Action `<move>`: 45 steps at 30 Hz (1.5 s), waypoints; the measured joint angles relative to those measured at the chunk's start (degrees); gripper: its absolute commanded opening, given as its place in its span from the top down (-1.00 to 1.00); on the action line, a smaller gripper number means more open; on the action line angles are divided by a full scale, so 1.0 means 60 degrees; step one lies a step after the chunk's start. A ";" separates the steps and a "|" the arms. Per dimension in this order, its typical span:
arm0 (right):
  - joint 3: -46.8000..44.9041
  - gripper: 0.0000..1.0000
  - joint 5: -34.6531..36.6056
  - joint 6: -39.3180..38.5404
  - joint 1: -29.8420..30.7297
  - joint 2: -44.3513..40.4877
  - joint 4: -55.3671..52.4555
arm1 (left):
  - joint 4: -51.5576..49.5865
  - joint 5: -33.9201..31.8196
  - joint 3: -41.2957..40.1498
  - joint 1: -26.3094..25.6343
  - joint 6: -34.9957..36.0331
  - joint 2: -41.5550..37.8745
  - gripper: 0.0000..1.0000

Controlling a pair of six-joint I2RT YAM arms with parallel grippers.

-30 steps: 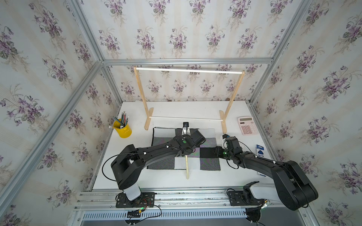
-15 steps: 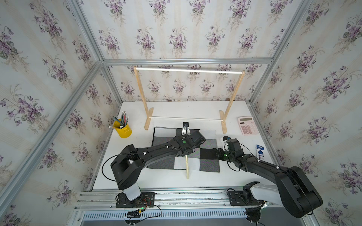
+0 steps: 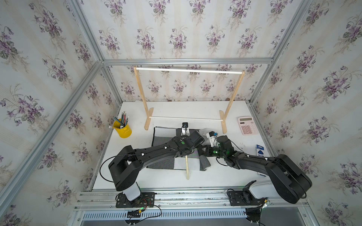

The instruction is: Hang the scarf on the hanger

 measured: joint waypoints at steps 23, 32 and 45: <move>0.2073 1.00 -0.2331 0.3147 0.1075 0.5417 0.7493 | 0.0474 -0.0036 -0.0463 0.0011 -0.0007 -0.0208 1.00; 0.2473 1.00 -0.2557 0.3428 0.1490 0.6459 0.8335 | 0.0688 -0.0124 -0.0641 0.0004 -0.0117 -0.0200 1.00; 0.2371 1.00 -0.2612 0.4033 0.1610 0.7071 0.9551 | 0.1220 -0.0663 -0.1530 0.0149 -0.1151 -0.0364 1.00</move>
